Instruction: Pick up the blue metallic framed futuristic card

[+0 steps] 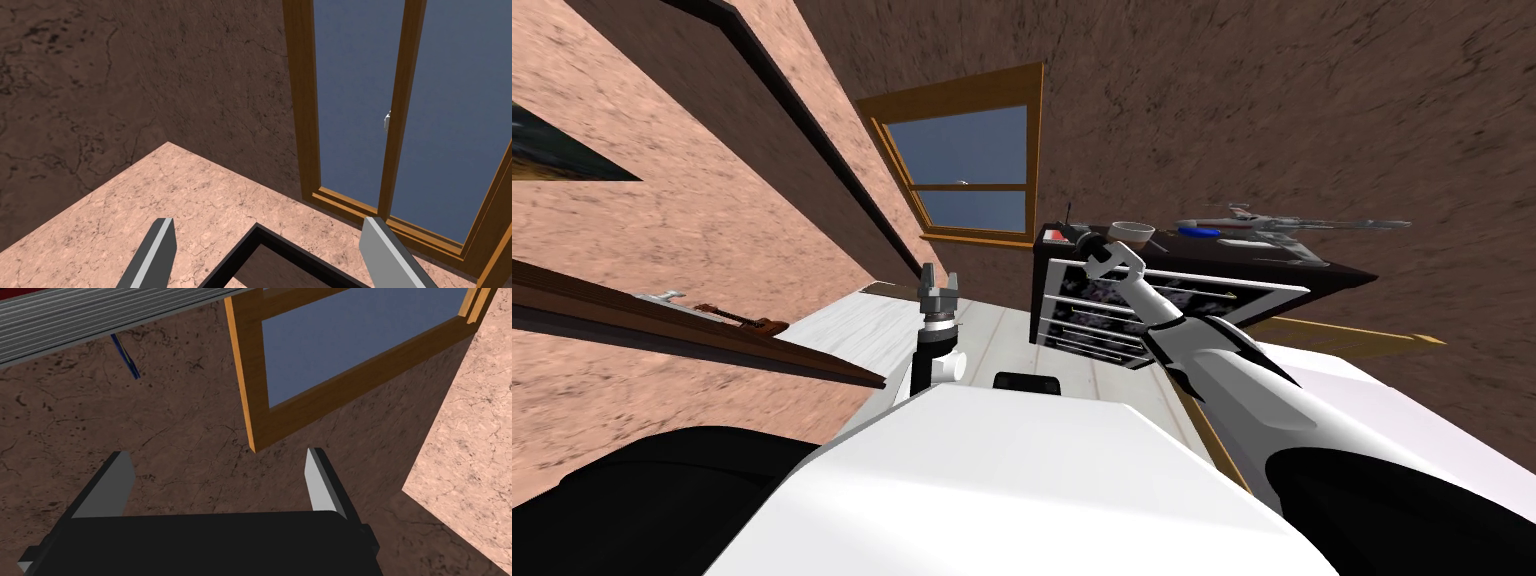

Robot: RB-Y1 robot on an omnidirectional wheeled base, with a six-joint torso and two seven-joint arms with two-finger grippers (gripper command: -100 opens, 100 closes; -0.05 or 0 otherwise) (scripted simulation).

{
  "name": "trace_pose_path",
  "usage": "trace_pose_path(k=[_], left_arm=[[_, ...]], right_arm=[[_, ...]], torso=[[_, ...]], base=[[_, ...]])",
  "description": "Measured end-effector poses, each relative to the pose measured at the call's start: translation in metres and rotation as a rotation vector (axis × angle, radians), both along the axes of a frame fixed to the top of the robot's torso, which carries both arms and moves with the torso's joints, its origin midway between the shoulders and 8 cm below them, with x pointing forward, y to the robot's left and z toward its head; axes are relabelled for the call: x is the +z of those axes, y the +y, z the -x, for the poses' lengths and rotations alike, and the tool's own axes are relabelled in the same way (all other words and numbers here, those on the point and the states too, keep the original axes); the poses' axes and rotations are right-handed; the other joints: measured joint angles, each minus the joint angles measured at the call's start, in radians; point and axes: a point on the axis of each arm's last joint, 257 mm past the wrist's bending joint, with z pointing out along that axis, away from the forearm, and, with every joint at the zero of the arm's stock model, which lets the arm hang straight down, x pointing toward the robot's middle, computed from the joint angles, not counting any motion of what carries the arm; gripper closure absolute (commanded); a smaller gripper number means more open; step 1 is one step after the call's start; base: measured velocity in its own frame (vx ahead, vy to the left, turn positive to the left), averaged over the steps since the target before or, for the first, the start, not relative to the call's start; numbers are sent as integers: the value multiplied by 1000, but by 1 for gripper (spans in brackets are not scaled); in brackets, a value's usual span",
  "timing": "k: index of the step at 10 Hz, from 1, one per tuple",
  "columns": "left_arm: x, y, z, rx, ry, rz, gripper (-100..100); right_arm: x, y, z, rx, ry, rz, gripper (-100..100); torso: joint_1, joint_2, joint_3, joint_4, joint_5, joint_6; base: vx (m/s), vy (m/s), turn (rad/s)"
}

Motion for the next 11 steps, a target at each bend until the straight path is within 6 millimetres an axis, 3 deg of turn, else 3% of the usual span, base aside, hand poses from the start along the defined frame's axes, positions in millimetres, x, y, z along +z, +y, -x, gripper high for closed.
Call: trace_pose_path(k=[6, 11], left_arm=[[0, 0, 0, 0, 0, 0, 0], [0, 0, 0, 0, 0, 0, 0]], right_arm=[[4, -38, -37, -140, 62, 99, -100], [14, -85, -59, -288, 126, 164, -100]], torso=[[1, -1, -1, 0, 0, 0], [1, -3, -2, -1, 0, 0]], base=[[19, 21, 56], [49, 26, 58]])
